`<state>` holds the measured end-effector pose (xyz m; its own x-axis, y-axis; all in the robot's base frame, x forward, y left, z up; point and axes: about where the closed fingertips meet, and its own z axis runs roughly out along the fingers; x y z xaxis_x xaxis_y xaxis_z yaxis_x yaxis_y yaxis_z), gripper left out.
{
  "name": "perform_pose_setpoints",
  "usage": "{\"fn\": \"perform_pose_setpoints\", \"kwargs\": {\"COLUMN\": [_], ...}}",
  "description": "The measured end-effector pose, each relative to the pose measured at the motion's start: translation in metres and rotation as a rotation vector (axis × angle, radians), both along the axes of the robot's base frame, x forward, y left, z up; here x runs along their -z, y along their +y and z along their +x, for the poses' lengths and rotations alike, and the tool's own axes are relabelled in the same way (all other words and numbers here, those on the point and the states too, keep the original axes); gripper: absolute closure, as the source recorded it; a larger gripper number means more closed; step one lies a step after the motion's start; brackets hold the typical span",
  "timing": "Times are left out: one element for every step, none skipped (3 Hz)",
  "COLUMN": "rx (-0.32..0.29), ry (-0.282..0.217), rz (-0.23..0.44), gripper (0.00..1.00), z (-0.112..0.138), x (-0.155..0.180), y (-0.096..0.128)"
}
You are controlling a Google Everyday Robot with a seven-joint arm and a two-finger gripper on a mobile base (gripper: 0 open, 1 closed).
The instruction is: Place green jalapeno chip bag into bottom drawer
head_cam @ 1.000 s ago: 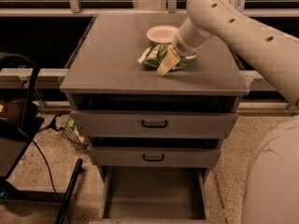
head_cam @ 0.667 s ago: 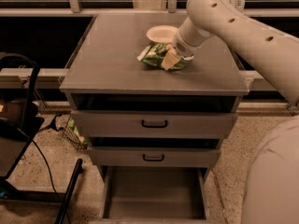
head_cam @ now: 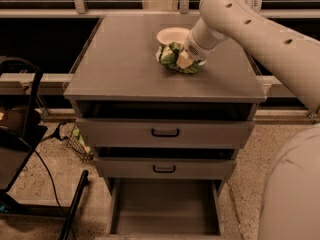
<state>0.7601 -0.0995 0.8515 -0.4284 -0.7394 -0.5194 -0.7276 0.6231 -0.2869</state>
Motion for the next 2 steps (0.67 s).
{"fn": "perform_pose_setpoints", "kwargs": {"rx": [0.000, -0.008], "ry": [0.000, -0.003], "rz": [0.000, 0.005], "gripper": [1.00, 1.00], "z": [0.0000, -0.0023], "x": [-0.0001, -0.0069], "y": [0.0000, -0.0001]}}
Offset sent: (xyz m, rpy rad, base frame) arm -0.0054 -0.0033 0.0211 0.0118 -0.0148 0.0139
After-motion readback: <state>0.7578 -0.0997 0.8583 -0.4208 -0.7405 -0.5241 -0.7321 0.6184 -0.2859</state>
